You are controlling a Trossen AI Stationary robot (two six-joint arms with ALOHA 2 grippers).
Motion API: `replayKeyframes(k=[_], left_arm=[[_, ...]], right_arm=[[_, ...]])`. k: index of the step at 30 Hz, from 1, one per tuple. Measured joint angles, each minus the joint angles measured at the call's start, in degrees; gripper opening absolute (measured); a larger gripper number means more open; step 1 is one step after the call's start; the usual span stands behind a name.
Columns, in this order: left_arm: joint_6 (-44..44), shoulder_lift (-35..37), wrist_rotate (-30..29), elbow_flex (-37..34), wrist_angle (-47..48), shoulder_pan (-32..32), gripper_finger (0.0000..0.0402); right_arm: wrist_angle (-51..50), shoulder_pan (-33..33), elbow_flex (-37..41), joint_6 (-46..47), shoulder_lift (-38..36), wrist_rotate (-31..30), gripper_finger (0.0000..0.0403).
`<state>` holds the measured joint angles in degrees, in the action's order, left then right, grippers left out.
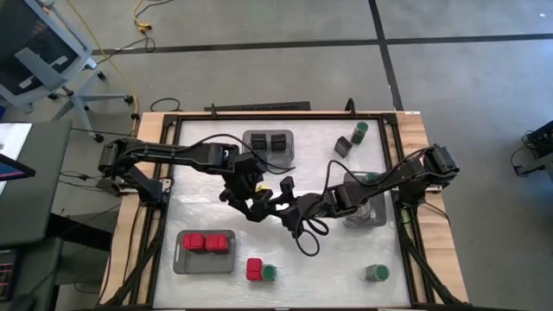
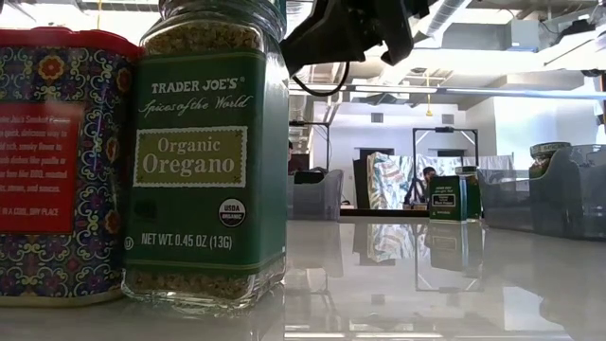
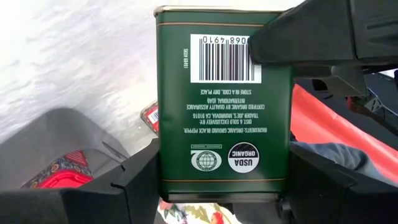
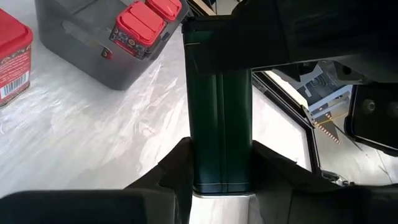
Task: Sort spices by type
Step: Put the left black seasoning can into the top black transparent bin
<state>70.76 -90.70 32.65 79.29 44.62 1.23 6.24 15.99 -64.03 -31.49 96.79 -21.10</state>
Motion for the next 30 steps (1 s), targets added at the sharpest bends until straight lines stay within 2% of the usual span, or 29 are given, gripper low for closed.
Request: replayKeyframes(k=[10, 13, 21, 24, 30], left_arm=[[-0.9, 0.1, -2.9, 0.0, 0.3, 0.1, 0.027], [-0.9, 0.1, -3.0, 0.1, 0.3, 0.1, 0.0284], [-3.2, 0.1, -4.2, 0.2, -0.6, 0.3, 0.035], [-4.5, 0.2, -4.4, 0.2, -0.7, 0.6, 0.0355], [-12.4, 3.0, -4.8, 0.2, -0.4, 1.4, 0.0356]], right_arm=[[-0.2, -0.4, 0.0, 2.0, 0.1, -0.1, 0.0157], [-0.3, -0.4, 0.0, 3.0, 0.1, -0.1, 0.0157], [-0.9, -0.8, 0.0, 7.3, 0.1, -0.1, 0.0157], [-3.1, -1.1, 0.0, 10.8, -0.1, -2.3, 0.0157], [-9.2, -1.5, 0.0, 17.3, -2.1, -3.8, 0.0157]])
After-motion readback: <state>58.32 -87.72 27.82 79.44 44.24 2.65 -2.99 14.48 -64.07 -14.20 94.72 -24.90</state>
